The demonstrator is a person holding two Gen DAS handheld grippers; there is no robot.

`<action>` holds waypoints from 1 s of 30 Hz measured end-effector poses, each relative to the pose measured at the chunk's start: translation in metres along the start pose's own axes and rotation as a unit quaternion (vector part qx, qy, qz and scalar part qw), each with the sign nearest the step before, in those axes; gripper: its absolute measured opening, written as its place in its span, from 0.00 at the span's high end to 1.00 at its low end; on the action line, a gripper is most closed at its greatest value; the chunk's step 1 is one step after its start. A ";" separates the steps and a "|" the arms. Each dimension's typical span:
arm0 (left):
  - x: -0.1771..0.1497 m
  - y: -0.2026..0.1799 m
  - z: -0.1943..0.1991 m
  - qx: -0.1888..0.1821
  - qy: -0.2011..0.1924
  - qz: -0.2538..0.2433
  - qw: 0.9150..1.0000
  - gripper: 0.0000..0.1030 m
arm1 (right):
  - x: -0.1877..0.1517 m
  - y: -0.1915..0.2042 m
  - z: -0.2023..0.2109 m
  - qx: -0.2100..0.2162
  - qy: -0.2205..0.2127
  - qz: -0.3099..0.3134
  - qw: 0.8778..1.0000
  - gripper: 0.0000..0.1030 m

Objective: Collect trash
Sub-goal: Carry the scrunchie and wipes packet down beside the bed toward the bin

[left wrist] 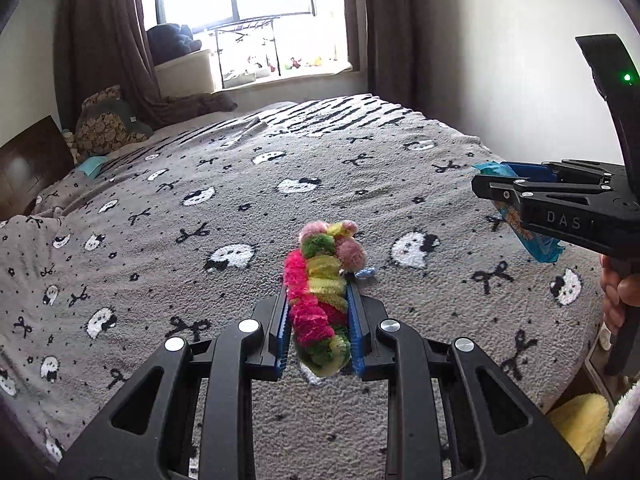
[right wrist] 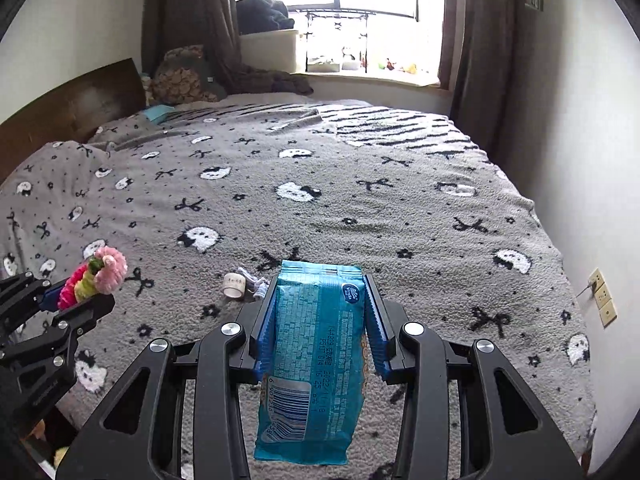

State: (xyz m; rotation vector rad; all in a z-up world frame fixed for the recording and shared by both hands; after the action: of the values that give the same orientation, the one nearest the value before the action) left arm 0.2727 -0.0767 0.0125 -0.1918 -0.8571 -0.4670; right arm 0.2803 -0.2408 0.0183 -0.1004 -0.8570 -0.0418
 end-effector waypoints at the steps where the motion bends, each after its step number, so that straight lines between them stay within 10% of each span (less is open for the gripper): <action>1: -0.004 -0.004 0.009 -0.003 -0.003 -0.002 1.000 0.78 | -0.003 0.001 0.014 0.002 -0.008 0.004 1.000 0.61; 13: -0.099 -0.056 0.070 -0.033 -0.009 -0.051 0.998 0.78 | -0.092 0.024 0.115 0.067 -0.058 0.035 0.995 0.61; 30: -0.238 -0.100 0.104 -0.085 0.024 -0.037 0.995 0.78 | -0.227 0.039 0.153 0.093 -0.040 0.036 0.994 0.61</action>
State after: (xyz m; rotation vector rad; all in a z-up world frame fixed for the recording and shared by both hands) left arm 0.0214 -0.0530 -0.1040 -0.3059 -0.7785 -0.6119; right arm 0.0195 -0.1863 -0.0564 0.0418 -0.9336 0.1092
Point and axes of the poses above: each gripper's, at about its wrist camera, not at the fingertips, and z roughly against the way its jaws point, y to its left, x to its top, the point moved 6 cm from there along -z, roughly the way its jaws point, and after that the axes turned 6 degrees about -x, right-handed, at the moved point
